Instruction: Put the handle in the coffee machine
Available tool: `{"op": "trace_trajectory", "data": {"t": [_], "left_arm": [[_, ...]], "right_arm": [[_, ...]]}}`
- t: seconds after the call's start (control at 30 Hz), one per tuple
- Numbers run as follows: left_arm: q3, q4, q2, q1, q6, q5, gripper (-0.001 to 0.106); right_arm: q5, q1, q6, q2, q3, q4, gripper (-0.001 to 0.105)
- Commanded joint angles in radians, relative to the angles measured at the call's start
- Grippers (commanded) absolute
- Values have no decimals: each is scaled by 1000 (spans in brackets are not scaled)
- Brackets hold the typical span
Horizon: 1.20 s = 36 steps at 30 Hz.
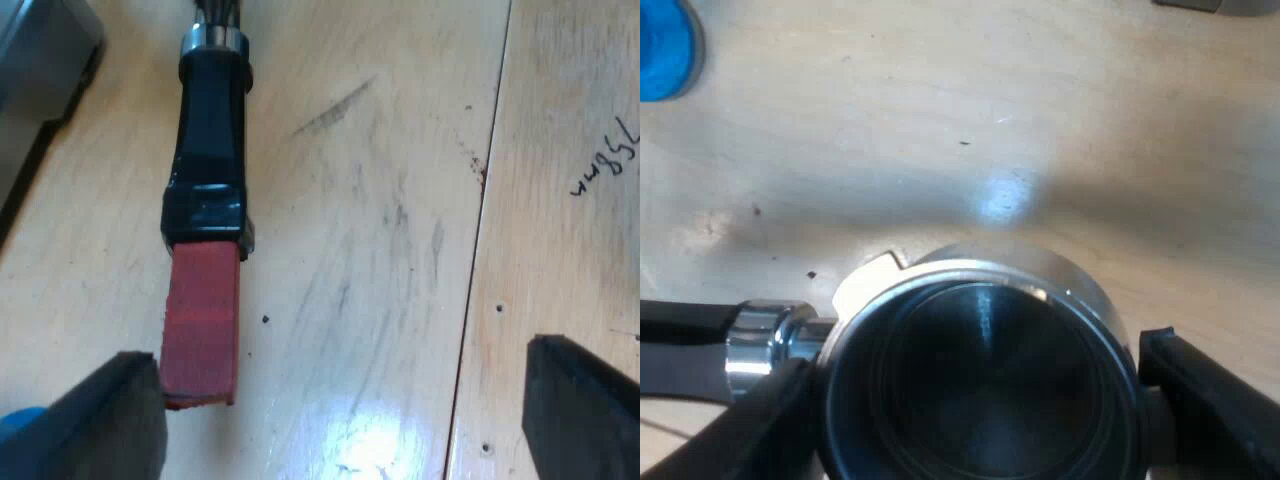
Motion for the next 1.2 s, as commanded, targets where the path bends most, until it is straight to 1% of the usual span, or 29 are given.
{"op": "trace_trajectory", "data": {"t": [0.03, 0.1, 0.17, 0.23, 0.47, 0.5, 0.57, 0.73, 0.9, 1.2], "left_arm": [[1, -43, -2, 0, 34, -2, 74], [18, -71, -2, 0, 34, -21, 74], [41, -112, -2, 0, 34, -22, 74], [61, -148, -2, 0, 34, -22, 74], [103, -174, -2, 0, 34, -22, 74], [111, -183, -2, 0, 34, -22, 74], [122, -198, -2, 0, 34, -22, 74], [165, -272, -2, 0, 32, -22, 74], [174, -298, -2, 0, 32, -19, 74], [174, -297, 23, 0, 25, -13, 74]], "right_arm": [[-50, 1, 7, -24, -8, -1, 0], [-69, 1, 9, -28, -8, -1, 0], [-105, 1, 10, -30, -8, -1, 0], [-118, 1, 10, -35, -8, -1, 0], [-141, 1, 10, -48, -8, -6, 0], [-164, 1, 10, -53, -8, -9, 0], [-172, 1, 10, -53, -8, -9, 0], [-202, 1, 10, -60, -8, -9, 0], [-245, 1, 10, -60, -8, -18, 0], [-238, 43, 10, -60, -8, -49, 0]]}}
